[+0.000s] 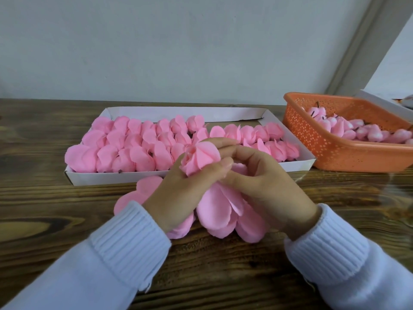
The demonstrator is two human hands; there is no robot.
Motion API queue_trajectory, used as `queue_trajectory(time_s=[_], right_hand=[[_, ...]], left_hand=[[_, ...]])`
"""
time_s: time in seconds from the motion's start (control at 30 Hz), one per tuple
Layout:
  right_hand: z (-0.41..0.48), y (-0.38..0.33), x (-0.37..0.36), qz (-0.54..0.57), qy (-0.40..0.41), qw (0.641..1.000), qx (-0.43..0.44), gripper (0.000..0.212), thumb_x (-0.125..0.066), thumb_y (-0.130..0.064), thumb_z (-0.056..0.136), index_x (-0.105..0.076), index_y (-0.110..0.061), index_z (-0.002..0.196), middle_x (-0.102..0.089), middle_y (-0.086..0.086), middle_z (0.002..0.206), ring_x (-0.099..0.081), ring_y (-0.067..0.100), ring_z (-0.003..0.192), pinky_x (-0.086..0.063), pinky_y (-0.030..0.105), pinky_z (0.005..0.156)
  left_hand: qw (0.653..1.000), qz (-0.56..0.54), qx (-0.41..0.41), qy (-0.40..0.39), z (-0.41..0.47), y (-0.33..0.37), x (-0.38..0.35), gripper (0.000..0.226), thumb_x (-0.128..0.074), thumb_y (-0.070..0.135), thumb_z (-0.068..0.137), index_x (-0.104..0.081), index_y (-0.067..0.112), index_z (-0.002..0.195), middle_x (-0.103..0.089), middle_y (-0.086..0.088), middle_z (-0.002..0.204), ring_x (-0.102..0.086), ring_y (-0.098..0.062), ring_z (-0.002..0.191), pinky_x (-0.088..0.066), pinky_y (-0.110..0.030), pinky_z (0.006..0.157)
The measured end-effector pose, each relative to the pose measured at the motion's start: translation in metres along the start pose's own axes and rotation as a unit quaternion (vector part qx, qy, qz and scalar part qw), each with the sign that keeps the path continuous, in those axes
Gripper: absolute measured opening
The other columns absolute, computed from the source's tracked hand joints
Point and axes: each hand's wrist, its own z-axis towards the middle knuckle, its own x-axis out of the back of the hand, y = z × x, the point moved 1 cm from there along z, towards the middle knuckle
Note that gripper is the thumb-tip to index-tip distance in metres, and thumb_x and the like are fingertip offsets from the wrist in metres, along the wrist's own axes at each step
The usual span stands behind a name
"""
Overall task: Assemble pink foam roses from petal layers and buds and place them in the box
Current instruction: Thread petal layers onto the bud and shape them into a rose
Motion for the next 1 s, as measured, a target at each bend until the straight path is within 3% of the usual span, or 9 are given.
queue_trajectory(time_s=[0.1, 0.2, 0.37, 0.47, 0.67, 0.8, 0.9, 1.0], right_hand=[[-0.0004, -0.0030, -0.0006, -0.093, 0.063, 0.992, 0.049, 0.017, -0.070, -0.013, 0.082, -0.067, -0.004, 0.096, -0.072, 0.004, 0.092, -0.067, 0.012, 0.084, -0.053, 0.022, 0.073], [-0.0020, -0.0028, 0.0010, -0.168, 0.134, 0.972, 0.091, 0.009, -0.067, -0.002, 0.085, -0.068, -0.010, 0.088, -0.072, 0.006, 0.078, -0.066, 0.008, 0.071, -0.053, 0.022, 0.064], [-0.0047, -0.0047, -0.0012, -0.252, 0.172, 0.938, 0.165, 0.014, -0.068, -0.003, 0.085, -0.068, -0.016, 0.082, -0.068, -0.008, 0.069, -0.062, 0.001, 0.064, -0.049, 0.017, 0.060], [-0.0052, -0.0069, -0.0040, -0.276, 0.180, 0.924, 0.193, 0.015, -0.067, -0.008, 0.084, -0.065, -0.023, 0.081, -0.066, -0.016, 0.070, -0.063, 0.001, 0.067, -0.049, 0.016, 0.062], [-0.0046, -0.0080, -0.0047, -0.267, 0.176, 0.927, 0.194, 0.014, -0.064, -0.011, 0.082, -0.064, -0.024, 0.080, -0.066, -0.013, 0.074, -0.061, 0.002, 0.071, -0.049, 0.018, 0.065], [-0.0049, -0.0060, -0.0052, -0.228, 0.170, 0.935, 0.211, 0.013, -0.062, -0.009, 0.083, -0.062, -0.020, 0.090, -0.065, -0.007, 0.083, -0.062, 0.012, 0.079, -0.049, 0.023, 0.069], [-0.0048, -0.0030, -0.0043, -0.158, 0.172, 0.954, 0.190, 0.024, -0.060, -0.006, 0.078, -0.055, -0.018, 0.098, -0.060, -0.005, 0.092, -0.059, 0.013, 0.087, -0.049, 0.027, 0.075], [-0.0032, -0.0004, -0.0011, -0.115, 0.143, 0.973, 0.138, 0.026, -0.057, -0.004, 0.074, -0.052, -0.012, 0.098, -0.060, -0.004, 0.094, -0.059, 0.008, 0.090, -0.048, 0.029, 0.077]], left_hand=[[0.998, 0.034, -0.012, 0.060, 0.0031, -0.0032, 0.0060, 0.031, -0.055, 0.023, 0.083, -0.062, 0.022, 0.113, -0.073, -0.001, 0.106, -0.067, -0.017, 0.104, -0.054, -0.030, 0.087], [0.992, 0.058, -0.024, 0.107, 0.0042, -0.0043, 0.0103, 0.031, -0.058, 0.032, 0.082, -0.063, 0.036, 0.112, -0.073, 0.006, 0.106, -0.066, -0.011, 0.104, -0.053, -0.030, 0.089], [0.991, 0.092, -0.029, 0.098, 0.0029, -0.0010, 0.0076, 0.037, -0.065, 0.048, 0.078, -0.057, 0.038, 0.113, -0.070, 0.023, 0.100, -0.064, 0.004, 0.097, -0.050, -0.011, 0.075], [0.992, 0.084, -0.030, 0.095, 0.0032, -0.0011, 0.0057, 0.041, -0.062, 0.041, 0.069, -0.058, 0.035, 0.110, -0.071, 0.021, 0.097, -0.064, 0.006, 0.095, -0.048, -0.007, 0.072], [0.993, 0.097, -0.029, 0.058, 0.0005, -0.0034, 0.0053, 0.016, -0.065, 0.030, 0.084, -0.074, 0.020, 0.091, -0.074, 0.006, 0.087, -0.068, -0.001, 0.085, -0.051, -0.013, 0.070], [0.985, 0.143, -0.073, 0.070, 0.0024, -0.0008, 0.0055, 0.022, -0.058, 0.026, 0.086, -0.074, 0.040, 0.080, -0.071, 0.019, 0.078, -0.065, 0.006, 0.080, -0.048, -0.008, 0.068], [0.985, 0.132, -0.078, 0.084, 0.0051, -0.0006, 0.0078, 0.010, -0.064, 0.039, 0.081, -0.073, 0.038, 0.077, -0.071, 0.016, 0.083, -0.065, 0.002, 0.081, -0.050, -0.014, 0.072], [0.990, 0.084, -0.072, 0.083, 0.0061, -0.0018, 0.0074, 0.023, -0.067, 0.054, 0.074, -0.073, 0.032, 0.075, -0.072, 0.012, 0.096, -0.066, -0.005, 0.095, -0.053, -0.026, 0.084]])
